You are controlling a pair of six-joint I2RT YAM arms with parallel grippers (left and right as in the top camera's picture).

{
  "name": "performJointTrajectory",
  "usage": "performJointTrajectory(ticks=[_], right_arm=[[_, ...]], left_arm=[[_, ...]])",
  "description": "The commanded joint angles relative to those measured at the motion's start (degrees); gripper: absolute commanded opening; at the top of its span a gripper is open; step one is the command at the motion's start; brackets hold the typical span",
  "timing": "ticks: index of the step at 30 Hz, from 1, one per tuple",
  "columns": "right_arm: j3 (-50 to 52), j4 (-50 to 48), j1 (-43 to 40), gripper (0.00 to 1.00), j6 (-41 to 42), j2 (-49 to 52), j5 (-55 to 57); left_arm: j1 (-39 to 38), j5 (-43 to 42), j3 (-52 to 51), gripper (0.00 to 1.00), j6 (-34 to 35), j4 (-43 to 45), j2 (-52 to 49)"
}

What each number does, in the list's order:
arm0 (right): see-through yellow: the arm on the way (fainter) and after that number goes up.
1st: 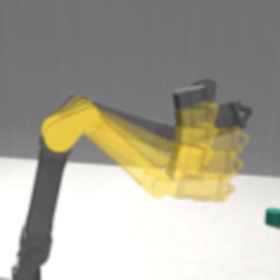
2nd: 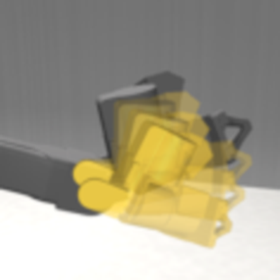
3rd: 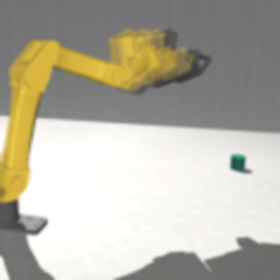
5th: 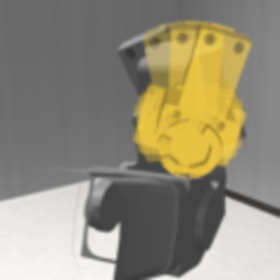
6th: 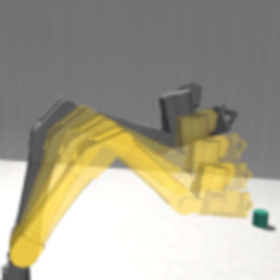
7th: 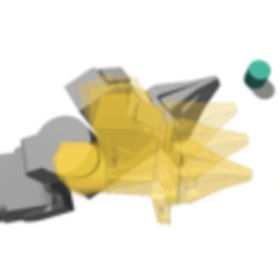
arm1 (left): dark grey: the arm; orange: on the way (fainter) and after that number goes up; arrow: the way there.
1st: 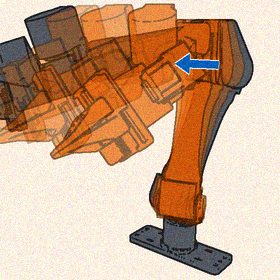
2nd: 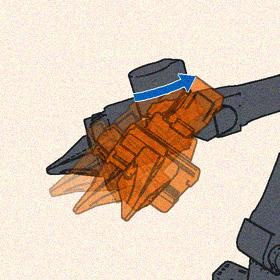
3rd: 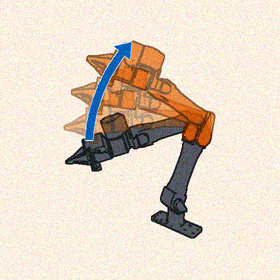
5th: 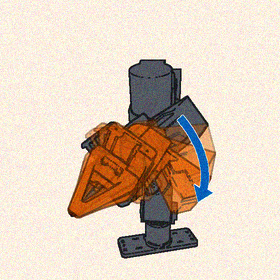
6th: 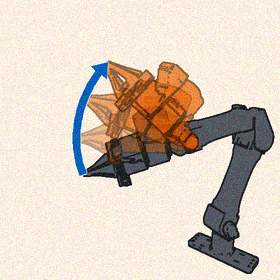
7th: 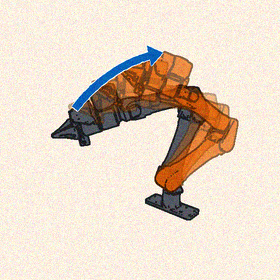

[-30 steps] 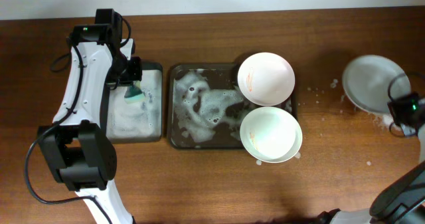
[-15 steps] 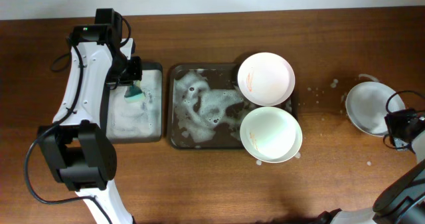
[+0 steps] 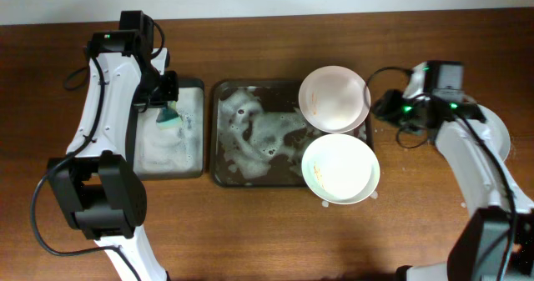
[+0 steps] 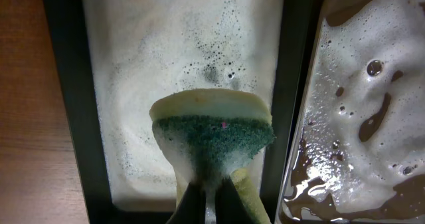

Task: Clean dirty plates on tray and stack at the side
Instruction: 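Grasp the cream plate rim with the right gripper and pull it left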

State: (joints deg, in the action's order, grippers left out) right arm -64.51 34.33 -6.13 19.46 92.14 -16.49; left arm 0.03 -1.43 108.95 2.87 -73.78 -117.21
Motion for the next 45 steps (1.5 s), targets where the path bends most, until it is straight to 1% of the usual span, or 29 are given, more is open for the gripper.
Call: performJointTrajectory(ticks=[1, 4, 7, 9, 10, 12, 19, 28, 32, 39, 43, 45], right_arm=[[0.04, 11.63, 1.81, 0.44, -4.33, 0.83, 2.19], [0.04, 21.57, 1.57, 0.44, -5.75, 0.83, 3.58], [0.24, 26.49, 1.62, 0.44, -5.75, 0.83, 7.15], [1.2, 27.45, 1.62, 0.43, -5.73, 0.83, 9.75], [2.01, 27.43, 1.62, 0.43, -5.73, 0.83, 11.13], [4.61, 25.81, 1.62, 0.36, -5.7, 0.83, 11.39], [9.7, 20.44, 1.62, 0.3, -5.7, 0.83, 10.49], [9.88, 18.34, 1.64, 0.24, -5.73, 0.9, 8.37], [9.94, 17.9, 1.64, 0.17, -5.73, 1.05, 7.89], [12.9, 14.6, 3.5, 0.15, -5.53, 1.05, 7.23], [12.98, 14.23, 3.58, 0.04, -5.53, 1.03, 6.58], [12.96, 14.38, 3.58, 0.04, -5.53, 1.03, 6.12]], left_arm=[[-0.02, 0.17, -0.28, 0.01, 0.57, -0.61, 1.4], [-0.02, 0.17, -0.28, 0.01, 0.59, -0.2, 1.4], [-0.02, 0.17, -0.28, 0.01, 0.57, -0.13, 1.4], [-0.02, 0.17, -0.28, 0.01, 0.59, 0.07, 1.4], [-0.02, 0.17, -0.28, 0.01, 0.59, 0.13, 1.4], [-0.02, 0.17, -0.28, 0.01, 0.59, 0.11, 1.4], [-0.02, 0.17, -0.28, 0.01, 0.59, 0.31, 1.4], [-0.02, 0.17, -0.28, 0.01, 0.59, 0.31, 1.4], [-0.02, 0.17, -0.28, 0.01, 0.57, 0.68, 1.4], [-0.02, 0.17, -0.28, 0.01, 0.57, 0.72, 1.4], [-0.02, 0.17, -0.28, 0.01, 0.57, 0.85, 1.4], [-0.02, 0.17, -0.28, 0.01, 0.57, 0.94, 1.4]])
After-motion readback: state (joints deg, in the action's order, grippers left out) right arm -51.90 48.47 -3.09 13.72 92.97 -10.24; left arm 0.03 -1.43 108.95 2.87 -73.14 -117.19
